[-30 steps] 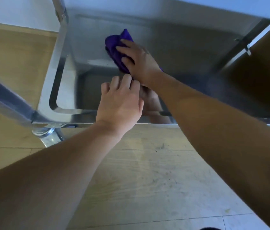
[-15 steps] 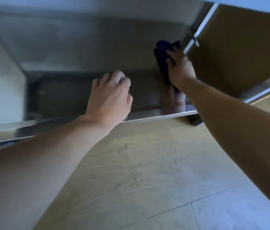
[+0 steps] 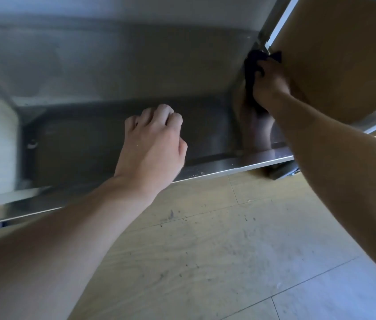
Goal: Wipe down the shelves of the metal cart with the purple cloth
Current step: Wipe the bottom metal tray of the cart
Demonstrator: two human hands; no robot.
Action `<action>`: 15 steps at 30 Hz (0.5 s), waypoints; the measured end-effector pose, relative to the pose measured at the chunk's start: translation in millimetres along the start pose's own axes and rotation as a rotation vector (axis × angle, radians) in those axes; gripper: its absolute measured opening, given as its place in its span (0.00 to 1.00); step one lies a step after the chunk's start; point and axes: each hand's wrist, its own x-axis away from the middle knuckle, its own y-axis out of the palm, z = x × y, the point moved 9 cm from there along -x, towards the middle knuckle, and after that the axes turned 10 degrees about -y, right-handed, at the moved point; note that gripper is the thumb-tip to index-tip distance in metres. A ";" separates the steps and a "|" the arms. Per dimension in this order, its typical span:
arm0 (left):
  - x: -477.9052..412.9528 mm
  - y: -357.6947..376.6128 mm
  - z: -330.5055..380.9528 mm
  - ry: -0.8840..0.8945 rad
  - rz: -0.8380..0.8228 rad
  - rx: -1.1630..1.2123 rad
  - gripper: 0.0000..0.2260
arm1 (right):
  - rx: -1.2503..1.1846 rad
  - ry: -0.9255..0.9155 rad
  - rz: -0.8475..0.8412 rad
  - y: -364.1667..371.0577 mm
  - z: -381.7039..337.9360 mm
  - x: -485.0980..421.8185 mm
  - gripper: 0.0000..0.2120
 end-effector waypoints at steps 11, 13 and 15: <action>-2.8 0.4 -3.4 -0.008 -0.008 -0.001 0.07 | -0.135 -0.418 -0.115 43.6 -168.1 -3.4 0.20; -2.9 0.1 -3.9 -0.002 0.005 0.003 0.07 | -0.095 -0.333 -0.109 31.7 -118.0 -4.5 0.20; -2.5 0.3 -3.6 0.004 0.011 -0.001 0.07 | -0.035 -0.197 -0.065 14.2 -52.0 -5.5 0.20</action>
